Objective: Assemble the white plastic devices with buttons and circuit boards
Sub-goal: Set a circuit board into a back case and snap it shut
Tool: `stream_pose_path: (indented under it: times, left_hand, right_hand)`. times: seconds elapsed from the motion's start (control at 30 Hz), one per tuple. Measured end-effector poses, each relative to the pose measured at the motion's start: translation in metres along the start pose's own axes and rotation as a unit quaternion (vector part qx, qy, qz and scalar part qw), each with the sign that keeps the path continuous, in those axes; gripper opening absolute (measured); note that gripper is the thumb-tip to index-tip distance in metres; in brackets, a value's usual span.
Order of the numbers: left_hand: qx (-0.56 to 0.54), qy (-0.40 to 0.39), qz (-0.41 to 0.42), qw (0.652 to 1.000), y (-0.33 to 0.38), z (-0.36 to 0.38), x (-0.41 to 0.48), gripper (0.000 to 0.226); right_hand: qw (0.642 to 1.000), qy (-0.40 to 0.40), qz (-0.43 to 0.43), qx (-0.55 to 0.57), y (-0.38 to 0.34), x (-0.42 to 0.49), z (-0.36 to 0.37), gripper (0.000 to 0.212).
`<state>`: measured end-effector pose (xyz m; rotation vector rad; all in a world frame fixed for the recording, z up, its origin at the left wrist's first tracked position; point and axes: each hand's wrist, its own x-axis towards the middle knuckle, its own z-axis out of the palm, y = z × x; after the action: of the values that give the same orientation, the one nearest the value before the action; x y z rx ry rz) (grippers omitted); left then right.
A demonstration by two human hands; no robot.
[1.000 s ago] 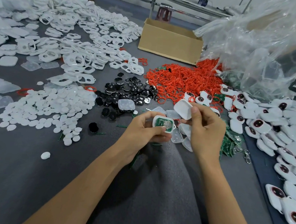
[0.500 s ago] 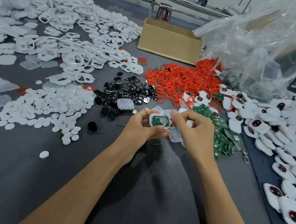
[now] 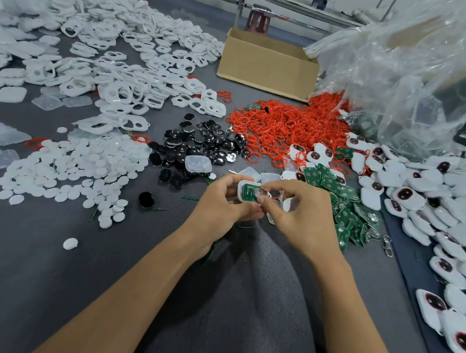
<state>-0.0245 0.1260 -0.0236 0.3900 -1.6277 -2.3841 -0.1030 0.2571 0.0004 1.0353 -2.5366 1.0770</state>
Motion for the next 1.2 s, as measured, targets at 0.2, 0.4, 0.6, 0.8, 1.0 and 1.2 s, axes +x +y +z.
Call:
stream_pose_path:
  times: [0.2, 0.4, 0.6, 0.8, 1.0, 1.2]
  left_hand:
    - [-0.021, -0.005, -0.008, 1.000, 0.0009, 0.0010, 0.0002, 0.036]
    - [-0.012, -0.013, -0.005, 1.000, 0.0000, 0.0012, 0.0000, 0.033]
    - [0.001, -0.012, -0.005, 1.000, 0.0010, 0.0008, -0.0006, 0.032]
    - [-0.035, -0.006, -0.017, 0.999, 0.0053, 0.0026, -0.0007, 0.026]
    - [-0.049, 0.000, -0.022, 0.999, 0.0074, 0.0030, -0.0008, 0.027]
    - [-0.036, 0.001, -0.025, 0.999, 0.0074, 0.0031, -0.0009, 0.027]
  right_hand:
    - [1.000, 0.019, -0.023, 0.009, -0.0032, -0.0001, -0.0009, 0.014]
    - [1.000, 0.002, -0.028, -0.006, -0.0032, -0.0001, 0.0007, 0.012]
    - [1.000, -0.001, -0.023, -0.011, -0.0020, -0.0002, 0.0008, 0.012]
    - [1.000, 0.004, -0.023, -0.011, -0.0025, -0.0004, 0.0002, 0.014]
    - [1.000, 0.016, -0.024, -0.009, -0.0051, -0.0004, -0.0004, 0.014]
    - [1.000, 0.008, -0.016, -0.009, -0.0044, 0.0001, -0.0001, 0.014]
